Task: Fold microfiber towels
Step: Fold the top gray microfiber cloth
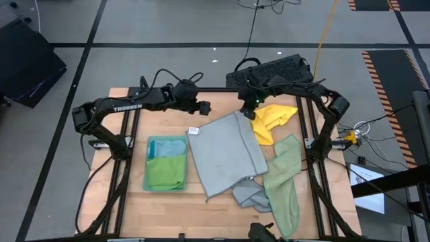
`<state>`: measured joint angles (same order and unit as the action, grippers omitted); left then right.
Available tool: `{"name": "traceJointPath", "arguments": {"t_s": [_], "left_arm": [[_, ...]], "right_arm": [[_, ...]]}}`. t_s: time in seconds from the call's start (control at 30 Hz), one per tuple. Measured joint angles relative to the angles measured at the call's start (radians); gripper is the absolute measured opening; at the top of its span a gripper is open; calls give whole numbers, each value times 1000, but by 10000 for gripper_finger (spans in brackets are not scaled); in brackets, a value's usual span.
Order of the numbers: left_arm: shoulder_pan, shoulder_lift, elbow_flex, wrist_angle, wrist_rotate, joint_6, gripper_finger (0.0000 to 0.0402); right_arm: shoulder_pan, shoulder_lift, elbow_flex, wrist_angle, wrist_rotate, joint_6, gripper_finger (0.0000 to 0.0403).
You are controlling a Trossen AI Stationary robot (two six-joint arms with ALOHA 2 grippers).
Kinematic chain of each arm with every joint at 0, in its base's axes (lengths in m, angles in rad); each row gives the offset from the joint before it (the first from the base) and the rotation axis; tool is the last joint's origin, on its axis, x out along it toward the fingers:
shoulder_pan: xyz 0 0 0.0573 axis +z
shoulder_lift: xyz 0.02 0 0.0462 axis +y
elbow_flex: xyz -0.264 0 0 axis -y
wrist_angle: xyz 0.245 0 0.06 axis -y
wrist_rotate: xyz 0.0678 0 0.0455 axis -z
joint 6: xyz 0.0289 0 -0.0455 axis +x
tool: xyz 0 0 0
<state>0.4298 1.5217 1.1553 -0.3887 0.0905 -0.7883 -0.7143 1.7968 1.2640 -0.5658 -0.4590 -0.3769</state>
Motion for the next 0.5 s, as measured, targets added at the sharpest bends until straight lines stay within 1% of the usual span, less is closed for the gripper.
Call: {"name": "traceJointPath", "arguments": {"t_s": [0.1, 0.13, 0.2, 0.27, 0.33, 0.4, 0.5], "left_arm": [[-28, 32, 0, 155, -16, 27, 235], [-37, 47, 0, 192, -16, 68, 235], [-67, 89, 1, 317, -43, 148, 235], [-91, 135, 0, 380, -79, 199, 235], [-105, 197, 1, 473, -93, 211, 240], [-105, 253, -2, 528, -88, 204, 249], [-108, 330, -1, 655, -71, 192, 263]], "right_arm": [[3, -46, 0, -33, -18, -2, 2], [3, -60, 0, -48, -18, -2, 1], [4, -87, 0, -63, -17, -2, 1], [4, -107, 0, -75, -17, -2, 1], [4, -125, 0, -83, -16, -2, 1], [4, -138, 0, -84, -17, -2, 1], [6, -151, 0, -102, -16, -2, 1]]}}
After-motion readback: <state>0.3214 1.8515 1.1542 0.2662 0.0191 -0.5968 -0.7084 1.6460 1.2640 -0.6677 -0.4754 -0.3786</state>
